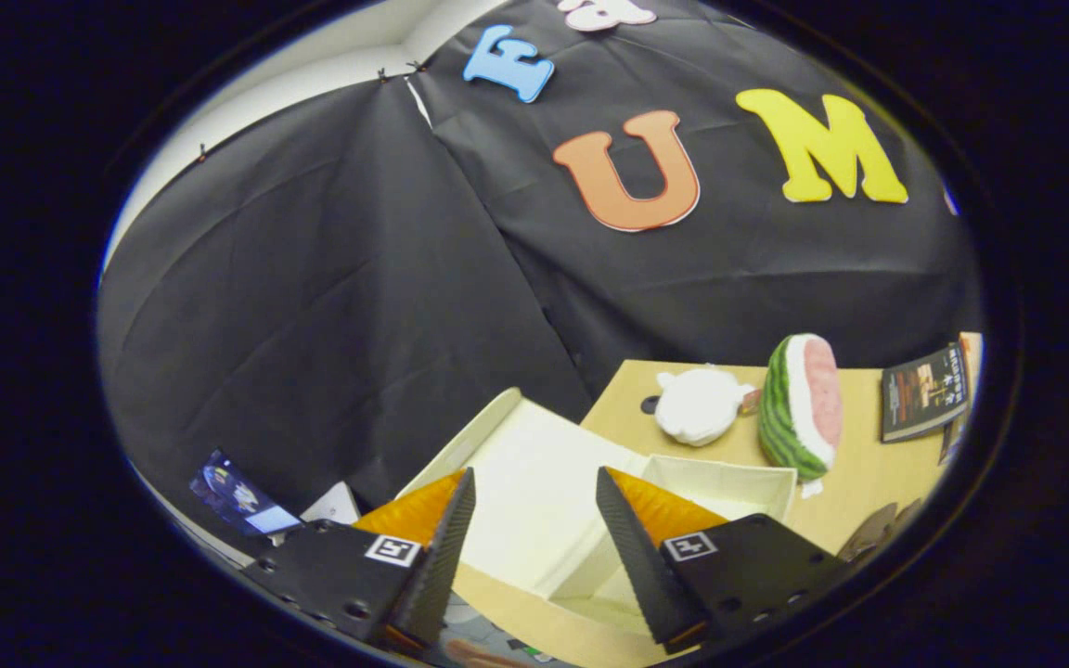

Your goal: Open the storage box then place both shoes into the box .Put the left shoe in first, then the right shoe, with the right side of both shoes facing outward in a uniform manner.

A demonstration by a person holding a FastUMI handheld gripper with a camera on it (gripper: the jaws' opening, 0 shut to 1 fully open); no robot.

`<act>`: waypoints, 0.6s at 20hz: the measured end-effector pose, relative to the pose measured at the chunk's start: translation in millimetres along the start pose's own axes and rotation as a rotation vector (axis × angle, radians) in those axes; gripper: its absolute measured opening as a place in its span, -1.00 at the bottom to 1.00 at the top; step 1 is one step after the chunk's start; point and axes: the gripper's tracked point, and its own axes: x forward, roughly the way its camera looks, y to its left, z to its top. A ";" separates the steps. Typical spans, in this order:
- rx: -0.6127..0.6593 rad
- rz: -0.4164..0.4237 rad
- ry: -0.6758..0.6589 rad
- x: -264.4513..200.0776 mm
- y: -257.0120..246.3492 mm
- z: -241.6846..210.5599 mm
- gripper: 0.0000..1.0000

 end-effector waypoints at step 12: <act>-0.057 -0.182 -0.049 -110.8 -144.1 -25.0 0.91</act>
